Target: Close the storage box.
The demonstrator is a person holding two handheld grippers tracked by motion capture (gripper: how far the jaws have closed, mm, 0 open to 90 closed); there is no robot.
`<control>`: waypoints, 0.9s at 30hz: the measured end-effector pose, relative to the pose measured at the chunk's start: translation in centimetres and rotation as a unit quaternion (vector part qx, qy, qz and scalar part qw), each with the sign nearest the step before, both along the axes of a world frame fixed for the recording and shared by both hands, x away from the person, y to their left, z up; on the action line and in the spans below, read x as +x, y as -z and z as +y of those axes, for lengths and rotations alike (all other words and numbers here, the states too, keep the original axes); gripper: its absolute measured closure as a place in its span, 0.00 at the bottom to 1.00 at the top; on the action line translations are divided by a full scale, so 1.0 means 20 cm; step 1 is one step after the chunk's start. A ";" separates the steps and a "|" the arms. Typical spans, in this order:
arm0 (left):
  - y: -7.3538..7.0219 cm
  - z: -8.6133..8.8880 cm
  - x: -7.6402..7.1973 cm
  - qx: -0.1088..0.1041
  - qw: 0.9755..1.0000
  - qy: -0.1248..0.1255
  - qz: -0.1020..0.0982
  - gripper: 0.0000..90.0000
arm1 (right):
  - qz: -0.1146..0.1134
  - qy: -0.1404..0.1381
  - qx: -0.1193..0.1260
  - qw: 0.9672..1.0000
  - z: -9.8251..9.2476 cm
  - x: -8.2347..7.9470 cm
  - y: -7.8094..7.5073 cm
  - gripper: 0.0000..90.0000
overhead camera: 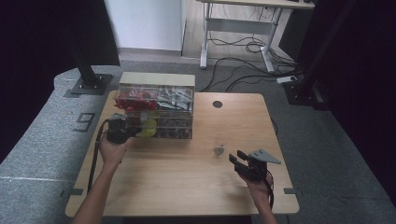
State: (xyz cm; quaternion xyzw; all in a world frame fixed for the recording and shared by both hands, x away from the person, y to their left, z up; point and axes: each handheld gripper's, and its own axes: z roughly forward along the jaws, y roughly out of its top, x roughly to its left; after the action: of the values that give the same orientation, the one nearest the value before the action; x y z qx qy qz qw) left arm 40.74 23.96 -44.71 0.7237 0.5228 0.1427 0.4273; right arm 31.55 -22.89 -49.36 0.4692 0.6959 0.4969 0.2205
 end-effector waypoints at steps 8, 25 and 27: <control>0.04 0.01 -0.01 0.001 1.000 0.000 0.009 1.00 | 0.001 -0.001 0.000 1.000 0.00 0.00 0.00 0.62; 0.11 0.02 -0.02 -0.006 1.000 0.004 0.025 1.00 | 0.006 -0.001 0.000 1.000 -0.01 -0.01 0.02 0.62; 0.11 0.02 -0.02 -0.006 1.000 0.004 0.026 1.00 | 0.006 -0.001 -0.001 1.000 -0.01 -0.01 0.03 0.62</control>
State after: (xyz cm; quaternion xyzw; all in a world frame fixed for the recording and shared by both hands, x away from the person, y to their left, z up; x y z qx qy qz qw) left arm 40.28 24.32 -46.94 0.7268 0.5314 0.1193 0.4184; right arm 31.27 -23.04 -49.86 0.4713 0.6983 0.4933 0.2166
